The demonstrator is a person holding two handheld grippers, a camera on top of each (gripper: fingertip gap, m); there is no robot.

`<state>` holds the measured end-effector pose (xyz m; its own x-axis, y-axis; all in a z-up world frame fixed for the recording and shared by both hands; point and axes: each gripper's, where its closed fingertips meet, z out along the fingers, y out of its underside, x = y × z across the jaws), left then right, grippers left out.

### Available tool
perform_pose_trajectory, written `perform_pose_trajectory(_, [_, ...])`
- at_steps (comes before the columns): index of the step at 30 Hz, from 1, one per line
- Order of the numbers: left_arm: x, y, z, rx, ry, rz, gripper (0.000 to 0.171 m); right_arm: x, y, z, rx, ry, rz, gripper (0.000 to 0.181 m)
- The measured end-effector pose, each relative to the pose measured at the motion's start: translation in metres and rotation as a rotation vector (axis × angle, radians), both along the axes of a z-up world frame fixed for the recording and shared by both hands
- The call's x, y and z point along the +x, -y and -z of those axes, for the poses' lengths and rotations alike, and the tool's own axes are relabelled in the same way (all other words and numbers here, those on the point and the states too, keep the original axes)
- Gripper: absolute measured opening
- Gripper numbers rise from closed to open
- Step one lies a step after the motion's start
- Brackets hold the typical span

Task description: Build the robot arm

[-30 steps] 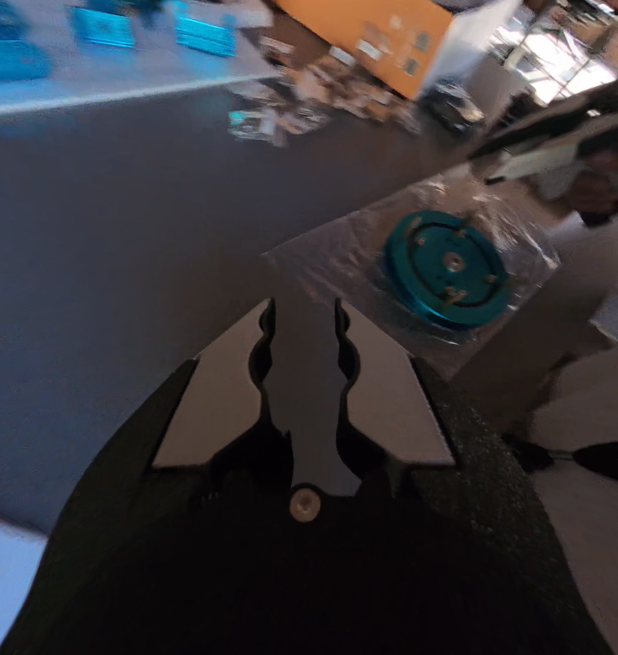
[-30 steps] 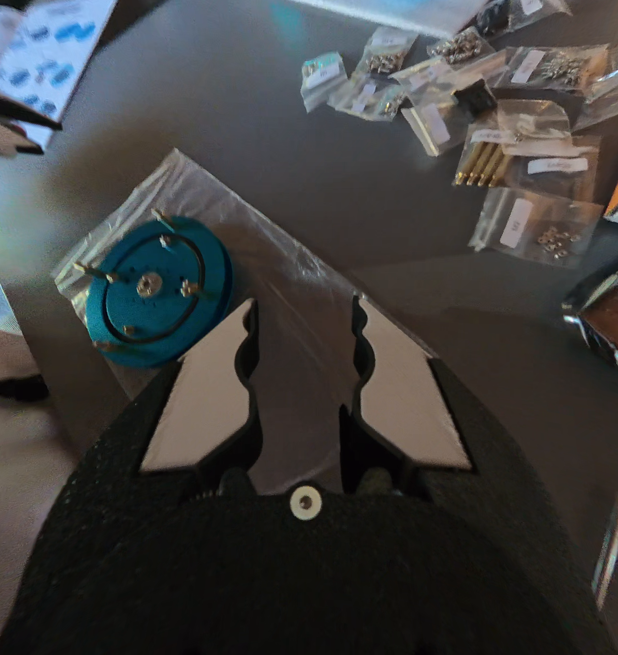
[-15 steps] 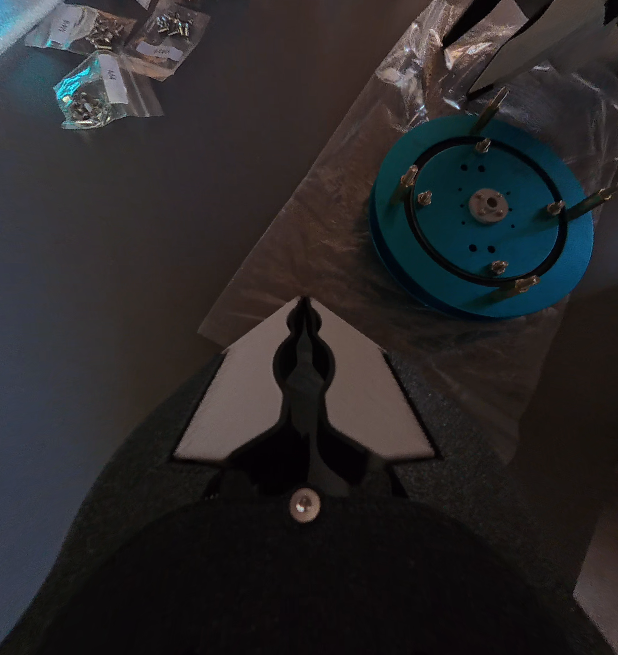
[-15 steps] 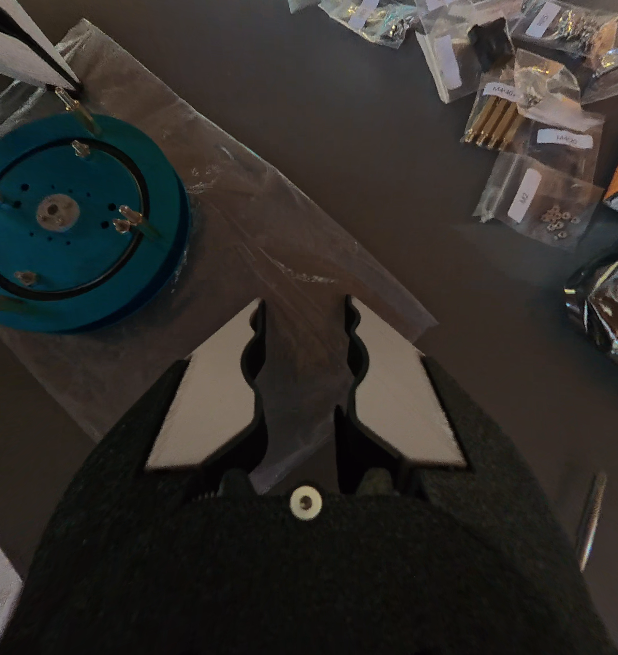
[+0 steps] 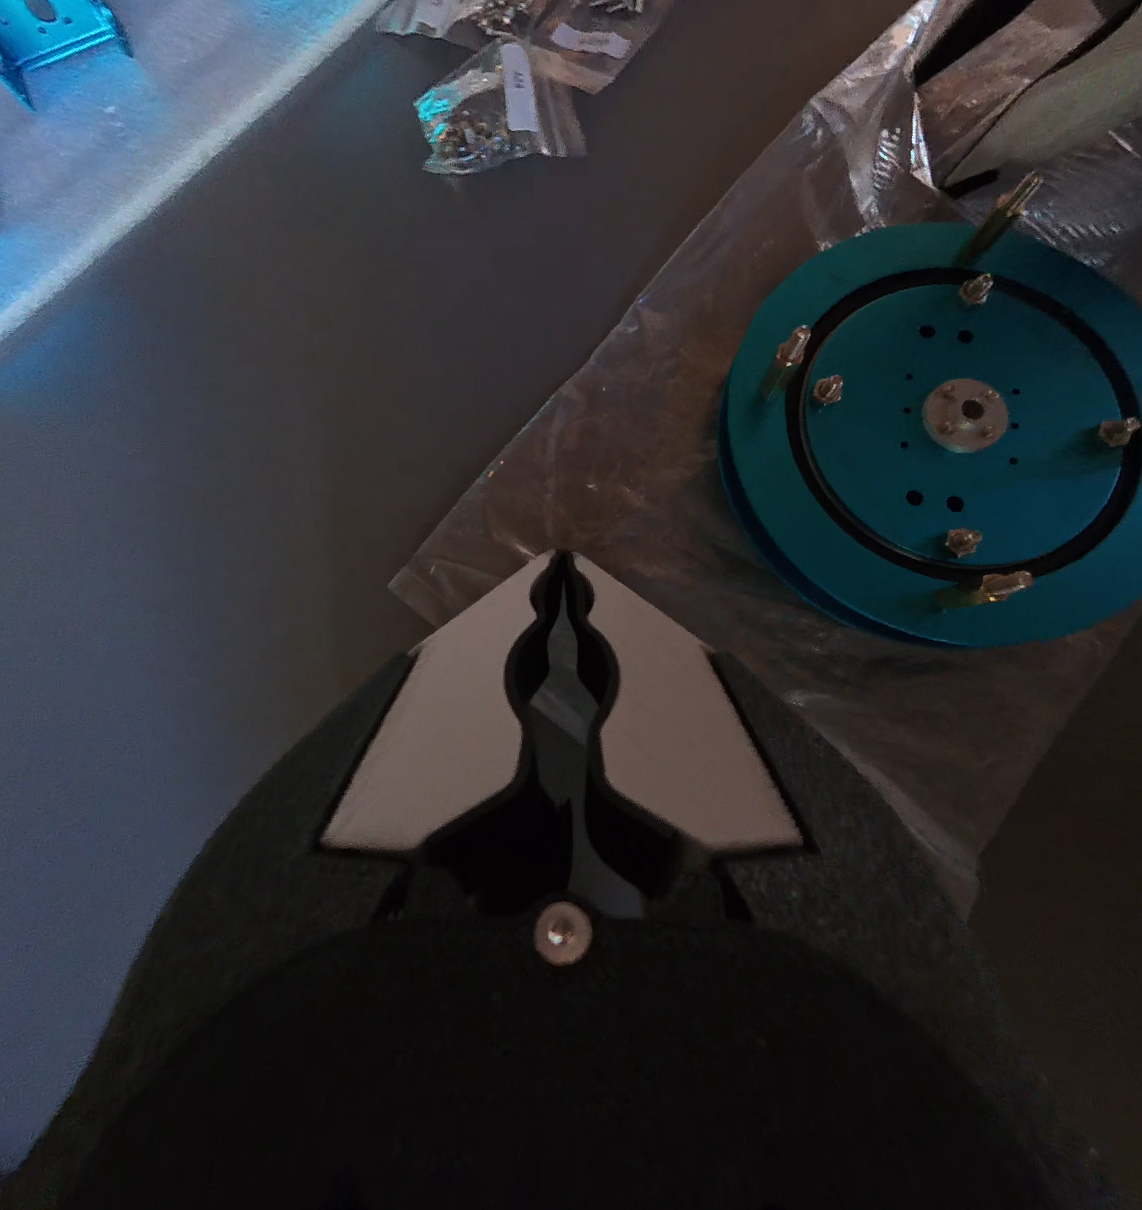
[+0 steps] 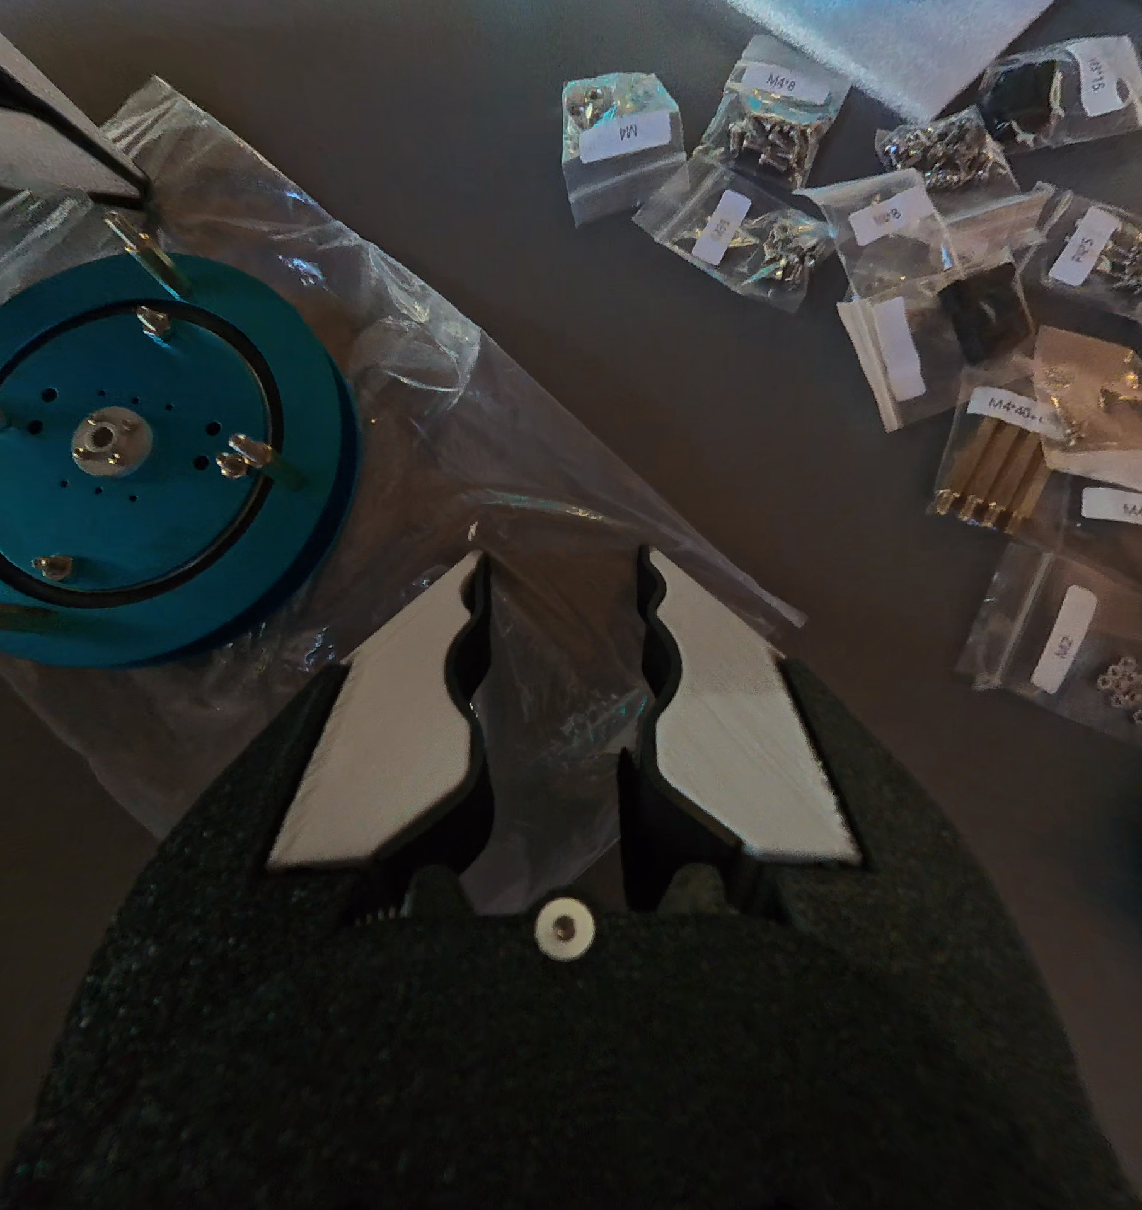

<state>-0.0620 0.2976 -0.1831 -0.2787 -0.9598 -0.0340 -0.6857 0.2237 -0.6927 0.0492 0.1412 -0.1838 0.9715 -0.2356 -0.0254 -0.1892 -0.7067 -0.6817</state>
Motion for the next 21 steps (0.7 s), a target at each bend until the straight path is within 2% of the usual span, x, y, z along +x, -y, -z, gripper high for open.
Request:
perform_pose_trajectory(1, [-0.002, -0.003, -0.002, -0.001, 0.014, -0.031, 0.001, 0.001, 0.000, 0.000, -0.012, -0.001, 0.001, 0.043])
perform_pose_trajectory(3, [-0.010, -0.010, -0.015, -0.025, 0.072, -0.110, 0.017, 0.005, -0.001, -0.004, -0.011, -0.004, 0.009, 0.044])
perform_pose_trajectory(6, [-0.041, -0.016, -0.040, -0.162, 0.177, -0.286, 0.024, 0.017, -0.002, -0.022, 0.060, 0.046, 0.015, 0.040])
perform_pose_trajectory(9, [-0.097, -0.042, -0.052, -0.243, 0.266, -0.550, 0.025, 0.043, 0.003, -0.038, 0.116, 0.086, 0.081, 0.041])
perform_pose_trajectory(12, [-0.171, -0.078, -0.047, -0.204, 0.290, -0.851, 0.028, 0.066, 0.008, -0.050, 0.186, 0.041, 0.137, 0.041])
perform_pose_trajectory(14, [-0.213, -0.091, -0.041, -0.159, 0.262, -0.986, 0.031, 0.083, 0.011, -0.054, 0.208, 0.053, 0.174, 0.041])
perform_pose_trajectory(16, [-0.233, -0.094, -0.039, -0.174, 0.260, -1.047, 0.031, 0.096, 0.013, -0.047, 0.185, 0.059, 0.189, 0.041])
perform_pose_trajectory(19, [-0.233, -0.093, -0.039, -0.263, 0.277, -1.042, 0.031, 0.103, 0.010, -0.035, 0.178, -0.007, 0.192, 0.042])
perform_pose_trajectory(21, [-0.231, -0.094, -0.037, -0.215, 0.260, -1.024, 0.031, 0.105, 0.010, -0.030, 0.178, -0.029, 0.204, 0.042])
